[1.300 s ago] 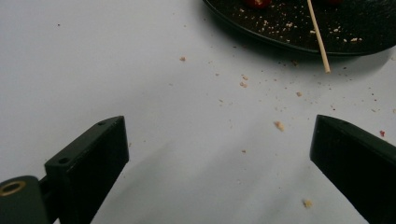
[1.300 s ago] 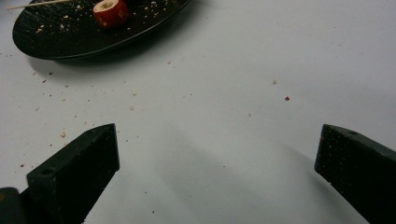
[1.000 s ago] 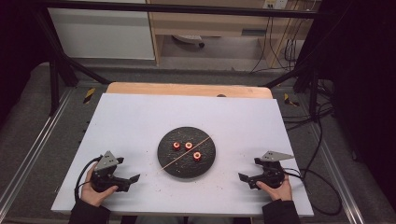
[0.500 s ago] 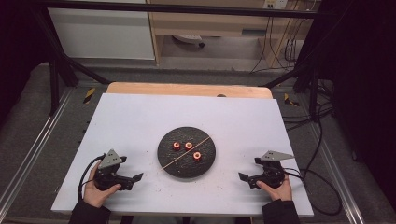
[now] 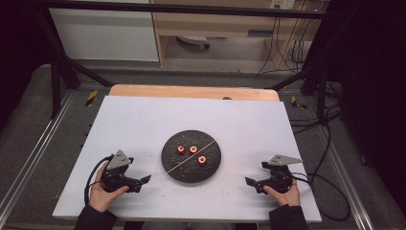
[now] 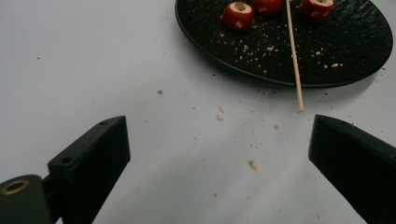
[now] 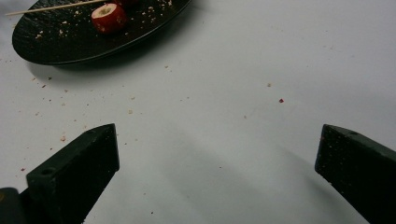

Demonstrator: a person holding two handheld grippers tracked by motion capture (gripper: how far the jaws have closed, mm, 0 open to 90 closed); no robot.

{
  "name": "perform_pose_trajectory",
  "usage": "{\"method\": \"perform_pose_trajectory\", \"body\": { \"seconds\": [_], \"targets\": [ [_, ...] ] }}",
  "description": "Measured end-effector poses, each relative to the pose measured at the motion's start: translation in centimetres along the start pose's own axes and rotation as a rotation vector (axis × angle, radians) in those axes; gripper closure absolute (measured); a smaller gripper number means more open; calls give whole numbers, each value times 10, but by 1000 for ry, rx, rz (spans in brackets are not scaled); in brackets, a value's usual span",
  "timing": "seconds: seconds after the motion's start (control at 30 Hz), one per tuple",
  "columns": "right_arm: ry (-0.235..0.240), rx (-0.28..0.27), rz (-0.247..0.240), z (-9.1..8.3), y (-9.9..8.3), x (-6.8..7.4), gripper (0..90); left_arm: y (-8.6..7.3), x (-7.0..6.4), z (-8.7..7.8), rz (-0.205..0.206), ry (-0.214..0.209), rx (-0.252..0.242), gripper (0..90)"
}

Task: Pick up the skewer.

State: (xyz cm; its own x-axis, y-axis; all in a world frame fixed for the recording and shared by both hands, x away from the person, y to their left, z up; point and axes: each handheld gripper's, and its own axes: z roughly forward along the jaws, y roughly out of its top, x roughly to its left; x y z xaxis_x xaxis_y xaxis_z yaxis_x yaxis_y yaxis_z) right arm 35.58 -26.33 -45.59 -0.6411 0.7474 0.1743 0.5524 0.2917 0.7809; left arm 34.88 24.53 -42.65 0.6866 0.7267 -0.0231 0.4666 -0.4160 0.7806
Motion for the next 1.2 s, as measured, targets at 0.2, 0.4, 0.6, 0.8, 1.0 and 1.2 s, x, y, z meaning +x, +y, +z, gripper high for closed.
{"method": "perform_pose_trajectory", "body": {
  "seconds": [0.2, 0.4, 0.6, 0.8, 1.0, 1.2],
  "targets": [
    [0, 6, -3, 1, 0, 0, 8, 12, -7, 3, 16, -6, -2, 48],
    [-1, 8, -2, 0, 0, 0, 7, 26, -15, 9, 36, -9, 3, 49],
    [1, 12, -2, 0, 0, 0, 8, 39, -23, 15, 48, -12, 17, 49],
    [1, 14, 0, 1, 0, 0, 8, 52, -30, 25, 57, -10, 47, 50],
    [2, 15, -3, 0, 0, 0, 8, 65, -38, 39, 64, -21, 80, 50],
    [-3, 19, -9, 1, 0, 0, 8, 75, -44, 53, 81, -25, 128, 81]
  ]
}}
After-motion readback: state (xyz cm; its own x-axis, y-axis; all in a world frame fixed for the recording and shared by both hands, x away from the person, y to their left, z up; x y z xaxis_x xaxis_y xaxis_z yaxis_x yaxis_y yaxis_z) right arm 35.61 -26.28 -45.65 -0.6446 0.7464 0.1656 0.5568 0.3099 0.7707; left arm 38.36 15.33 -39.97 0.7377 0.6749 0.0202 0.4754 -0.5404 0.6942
